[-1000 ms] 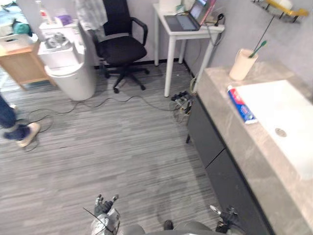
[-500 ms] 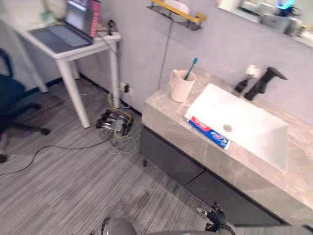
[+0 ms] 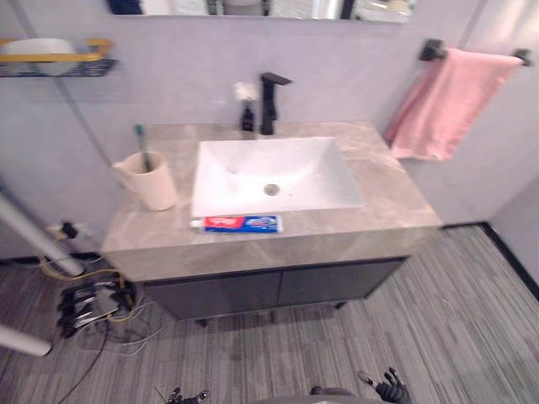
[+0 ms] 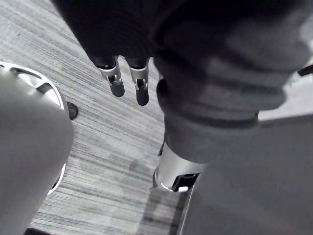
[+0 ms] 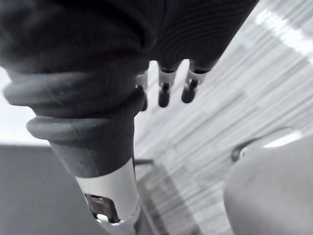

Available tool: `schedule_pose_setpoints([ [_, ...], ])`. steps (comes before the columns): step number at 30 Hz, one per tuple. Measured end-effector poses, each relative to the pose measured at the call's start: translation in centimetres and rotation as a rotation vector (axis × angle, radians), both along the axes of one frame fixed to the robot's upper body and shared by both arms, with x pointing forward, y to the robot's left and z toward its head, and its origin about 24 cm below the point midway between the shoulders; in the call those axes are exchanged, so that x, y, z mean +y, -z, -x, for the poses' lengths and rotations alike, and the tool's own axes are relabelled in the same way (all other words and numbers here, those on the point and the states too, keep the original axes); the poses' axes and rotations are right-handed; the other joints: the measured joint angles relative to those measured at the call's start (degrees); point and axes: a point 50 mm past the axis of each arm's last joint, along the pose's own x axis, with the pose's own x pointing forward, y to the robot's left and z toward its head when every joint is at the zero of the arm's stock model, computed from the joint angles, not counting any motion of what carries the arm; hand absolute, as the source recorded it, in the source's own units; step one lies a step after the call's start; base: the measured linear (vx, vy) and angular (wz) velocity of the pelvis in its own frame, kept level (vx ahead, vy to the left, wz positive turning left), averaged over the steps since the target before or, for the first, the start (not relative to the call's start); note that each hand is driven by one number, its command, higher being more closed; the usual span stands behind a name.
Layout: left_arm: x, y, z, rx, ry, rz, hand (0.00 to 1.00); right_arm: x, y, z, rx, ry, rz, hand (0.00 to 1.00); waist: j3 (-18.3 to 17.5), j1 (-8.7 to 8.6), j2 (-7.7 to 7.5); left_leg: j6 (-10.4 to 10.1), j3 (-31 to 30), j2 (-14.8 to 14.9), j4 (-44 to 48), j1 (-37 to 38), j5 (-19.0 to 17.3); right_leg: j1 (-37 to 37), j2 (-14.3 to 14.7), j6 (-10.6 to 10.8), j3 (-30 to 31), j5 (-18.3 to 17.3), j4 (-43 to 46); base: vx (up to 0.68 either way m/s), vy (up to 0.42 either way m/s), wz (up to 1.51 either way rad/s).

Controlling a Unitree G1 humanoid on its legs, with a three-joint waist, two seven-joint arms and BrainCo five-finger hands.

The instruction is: Organize washtable

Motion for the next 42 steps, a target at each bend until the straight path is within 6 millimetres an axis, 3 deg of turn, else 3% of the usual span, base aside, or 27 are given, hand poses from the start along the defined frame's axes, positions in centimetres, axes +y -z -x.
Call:
schedule_pose_setpoints([
  [1,-0.2,0.0,0.0,0.002,0.004,0.005,0.00,-0.3,0.0,0.1,0.006,0.003,0.006,0.00,0.3,-0.05,-0.06,0.1,-0.7,-0.1,-0.1,0.1,-0.5,0.4,0.3,-0.4,0.6,0.4,-0.8,-0.01,-0.049,-0.81],
  [3,-1.3,0.2,-0.4,-0.003,0.012,0.032,0.00,-1.6,0.3,1.6,0.070,0.035,0.030,0.00,1.2,0.56,1.51,0.3,-3.4,-0.3,0.9,1.4,-1.2,2.2,2.3,-0.3,3.0,2.1,-3.4,-0.03,0.022,-0.56],
  [6,-1.1,0.1,-1.2,-0.028,0.017,0.027,0.00,-1.8,0.5,2.3,0.103,0.033,0.033,0.00,2.0,1.62,0.78,0.2,-11.7,-0.7,11.2,-2.5,-2.0,3.0,2.1,-1.3,6.4,2.8,-4.7,-0.07,-0.013,-0.66],
  [8,-1.6,0.0,-1.6,-0.051,0.026,0.026,0.00,-1.7,0.7,2.5,0.123,0.026,0.029,0.00,2.8,2.30,2.23,-0.6,-25.1,-4.3,13.5,-4.7,-7.1,4.2,2.6,-0.7,9.3,4.6,-8.1,-0.14,0.171,-0.72],
  [10,-2.0,0.0,-1.9,-0.052,0.076,0.025,0.00,-2.0,0.7,2.8,0.129,0.034,0.036,0.00,2.8,2.06,3.33,-1.2,-27.5,-4.9,9.1,-4.1,-10.8,3.9,3.4,0.8,10.2,6.6,-10.2,-0.13,0.230,-0.33],
  [11,-2.3,0.0,-2.4,-0.058,0.106,0.030,0.00,-2.1,0.7,3.0,0.136,0.042,0.034,0.00,3.0,2.10,4.10,-3.2,-28.0,-5.2,6.3,-3.6,-12.2,3.8,3.2,1.4,10.0,8.2,-12.0,-0.10,0.238,-0.30],
  [13,-1.7,-0.2,-2.8,-0.073,0.126,0.011,0.00,-1.4,0.9,3.1,0.147,0.039,-0.001,0.00,3.4,2.33,1.51,-2.2,-25.9,-7.7,4.8,-3.2,-10.8,3.9,1.0,1.5,11.8,9.8,-13.5,-0.04,0.165,-0.26],
  [15,-1.4,-0.2,-2.7,-0.066,0.158,0.006,0.00,-0.9,1.1,3.5,0.155,0.049,-0.021,0.00,3.1,2.17,0.85,-1.6,-24.3,-8.9,2.5,-1.1,-10.1,4.1,0.1,1.5,12.4,9.8,-13.5,0.03,0.137,-0.28],
  [18,-2.0,-0.1,-3.0,-0.055,0.258,0.009,0.00,-1.2,1.2,4.0,0.163,0.060,-0.039,0.00,2.7,2.00,1.71,-1.4,-23.5,-9.7,-0.9,0.4,-9.1,4.0,-0.4,1.7,12.6,9.8,-14.8,0.09,0.076,-0.20],
  [25,-3.4,0.1,-2.9,-0.047,0.302,0.057,0.00,-1.9,1.3,5.0,0.195,0.076,-0.042,0.00,2.0,1.97,4.16,-2.6,-24.4,-9.3,-0.7,2.1,-8.1,5.7,0.2,2.3,10.4,10.0,-16.1,0.13,0.029,-0.10],
  [28,-3.2,0.2,-3.0,-0.042,0.307,0.055,0.00,-1.8,1.3,5.0,0.196,0.056,-0.050,0.00,2.0,2.00,4.09,-2.6,-24.9,-9.6,1.0,2.2,-8.1,6.9,-0.1,2.3,9.9,10.0,-17.0,0.05,0.007,-0.09],
  [29,-2.1,0.0,-3.8,-0.048,0.358,0.034,0.00,-1.1,1.6,3.1,0.201,-0.083,-0.067,0.00,4.8,0.63,1.41,-2.5,-29.4,-9.2,-4.0,2.6,-8.1,5.4,0.1,2.7,5.7,10.7,-17.3,0.00,0.000,0.00],
  [42,-2.0,0.0,-3.7,-0.053,0.313,0.039,0.00,-1.6,1.5,3.3,0.202,-0.031,-0.050,0.00,5.1,0.82,1.78,-2.1,-28.4,-10.4,-2.9,1.6,-7.0,5.6,-1.6,3.6,2.2,11.2,-17.3,0.00,0.001,0.04],
])
